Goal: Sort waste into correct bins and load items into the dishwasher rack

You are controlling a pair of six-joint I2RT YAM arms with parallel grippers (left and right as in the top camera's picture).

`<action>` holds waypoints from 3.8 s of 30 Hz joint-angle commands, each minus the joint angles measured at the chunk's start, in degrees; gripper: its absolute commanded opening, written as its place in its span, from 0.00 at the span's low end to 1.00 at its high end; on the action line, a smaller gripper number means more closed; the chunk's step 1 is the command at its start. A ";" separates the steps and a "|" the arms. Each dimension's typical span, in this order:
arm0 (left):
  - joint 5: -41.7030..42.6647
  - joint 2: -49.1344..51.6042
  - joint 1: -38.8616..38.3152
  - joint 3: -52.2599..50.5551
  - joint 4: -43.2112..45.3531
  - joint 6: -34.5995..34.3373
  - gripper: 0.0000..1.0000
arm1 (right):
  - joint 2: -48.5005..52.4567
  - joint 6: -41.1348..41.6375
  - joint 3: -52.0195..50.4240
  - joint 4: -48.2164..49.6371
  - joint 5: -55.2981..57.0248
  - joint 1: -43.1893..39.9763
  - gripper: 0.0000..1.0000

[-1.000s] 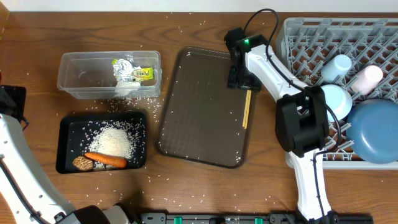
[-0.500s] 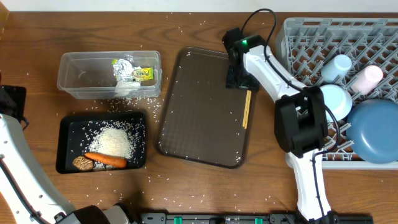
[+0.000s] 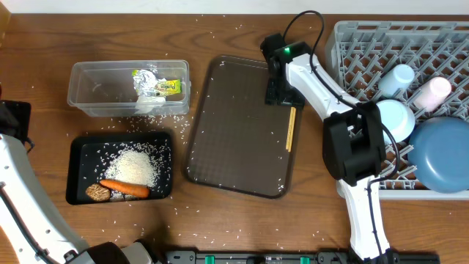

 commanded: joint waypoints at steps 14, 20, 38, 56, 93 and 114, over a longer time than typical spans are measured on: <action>0.15 0.13 0.26 0.31 -0.17 0.11 0.98 | 2.62 -0.76 -0.15 0.46 0.44 0.55 0.54; 0.15 0.13 0.26 0.31 -0.17 0.11 0.98 | 2.60 -1.49 -0.15 0.48 0.48 0.55 0.48; 0.15 0.13 0.26 0.31 -0.17 0.13 0.98 | 2.36 -4.26 4.44 -2.84 4.76 1.92 0.56; 0.15 0.13 0.26 0.31 -0.17 0.11 0.98 | 2.38 -3.23 3.28 -1.62 1.90 1.64 0.56; 0.15 0.13 0.26 0.31 -0.17 0.11 0.98 | 2.38 -5.84 -0.85 0.55 0.74 0.31 0.56; 0.15 0.13 0.26 0.31 -0.17 0.11 0.98 | 1.51 -8.98 -4.20 4.22 -2.19 0.24 0.01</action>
